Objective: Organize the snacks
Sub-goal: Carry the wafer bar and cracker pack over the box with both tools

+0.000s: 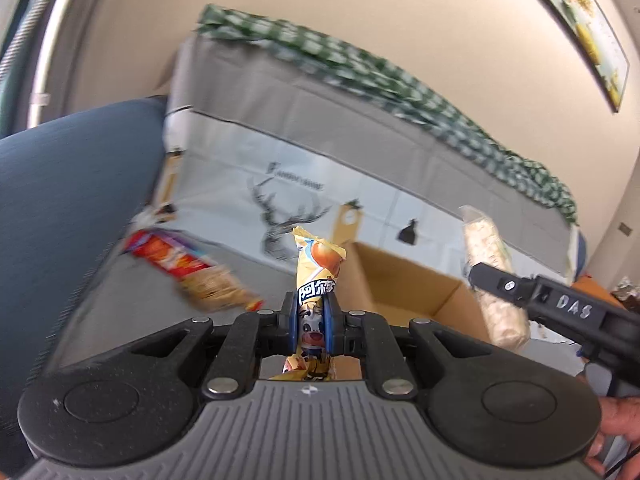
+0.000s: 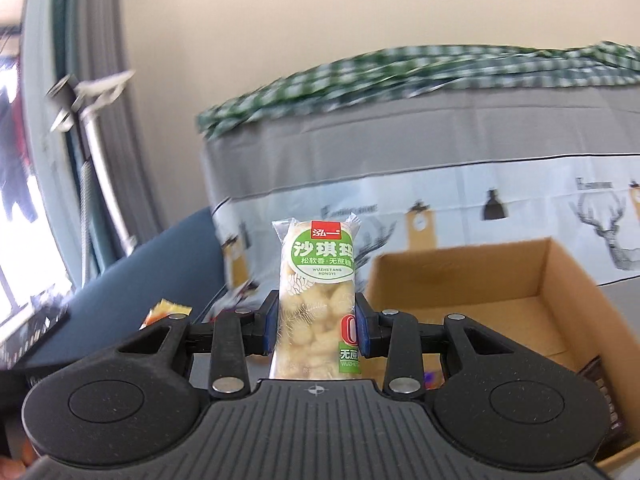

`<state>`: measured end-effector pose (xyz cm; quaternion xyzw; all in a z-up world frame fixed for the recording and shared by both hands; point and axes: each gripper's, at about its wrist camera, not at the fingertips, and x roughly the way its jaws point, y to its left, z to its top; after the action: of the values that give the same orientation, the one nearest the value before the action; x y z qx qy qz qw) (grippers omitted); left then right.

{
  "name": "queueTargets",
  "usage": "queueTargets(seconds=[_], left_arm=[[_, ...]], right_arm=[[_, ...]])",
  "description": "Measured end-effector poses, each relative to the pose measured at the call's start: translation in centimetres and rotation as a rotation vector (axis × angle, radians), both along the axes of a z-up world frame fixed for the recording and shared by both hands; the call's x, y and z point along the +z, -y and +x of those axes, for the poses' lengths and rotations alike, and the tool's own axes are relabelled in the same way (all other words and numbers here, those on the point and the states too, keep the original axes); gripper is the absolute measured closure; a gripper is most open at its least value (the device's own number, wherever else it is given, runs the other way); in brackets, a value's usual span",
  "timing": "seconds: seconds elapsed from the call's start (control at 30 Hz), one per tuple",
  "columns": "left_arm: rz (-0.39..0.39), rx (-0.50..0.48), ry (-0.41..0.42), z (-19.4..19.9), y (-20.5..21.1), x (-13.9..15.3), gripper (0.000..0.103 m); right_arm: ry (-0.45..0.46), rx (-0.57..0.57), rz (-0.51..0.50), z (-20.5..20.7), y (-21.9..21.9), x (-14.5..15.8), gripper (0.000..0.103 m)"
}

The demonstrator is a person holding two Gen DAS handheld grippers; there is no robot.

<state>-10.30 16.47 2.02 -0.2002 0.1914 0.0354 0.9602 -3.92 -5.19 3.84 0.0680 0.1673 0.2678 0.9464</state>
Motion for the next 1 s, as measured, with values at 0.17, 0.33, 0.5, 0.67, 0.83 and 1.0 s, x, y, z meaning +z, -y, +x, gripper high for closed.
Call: queueTargets(seconds=[0.17,0.33,0.5,0.67,0.83,1.0], left_arm=[[-0.018,-0.056,0.035,5.1,2.7,2.2,0.090],[-0.021,-0.108,0.055,11.0,5.7,4.2,0.090],[0.019,-0.176,0.061,14.6,7.7,3.9,0.090],[-0.062,-0.194,-0.051,15.7,7.4,0.5,0.090],[-0.013,-0.205,-0.088,16.7,7.7,-0.7,0.090],[-0.025,-0.207,-0.114,17.7,7.6,-1.0,0.090]], right_arm=[[0.044,-0.087,0.029,2.4,3.9,2.7,0.065],[0.087,-0.198,-0.004,5.6,6.8,3.0,0.065],[0.047,-0.280,-0.045,7.3,9.1,0.3,0.065],[0.020,-0.291,-0.088,8.6,9.6,-1.0,0.065],[-0.004,-0.289,-0.144,10.0,9.4,-2.0,0.065],[-0.026,-0.305,-0.151,11.2,9.8,-2.5,0.065]])
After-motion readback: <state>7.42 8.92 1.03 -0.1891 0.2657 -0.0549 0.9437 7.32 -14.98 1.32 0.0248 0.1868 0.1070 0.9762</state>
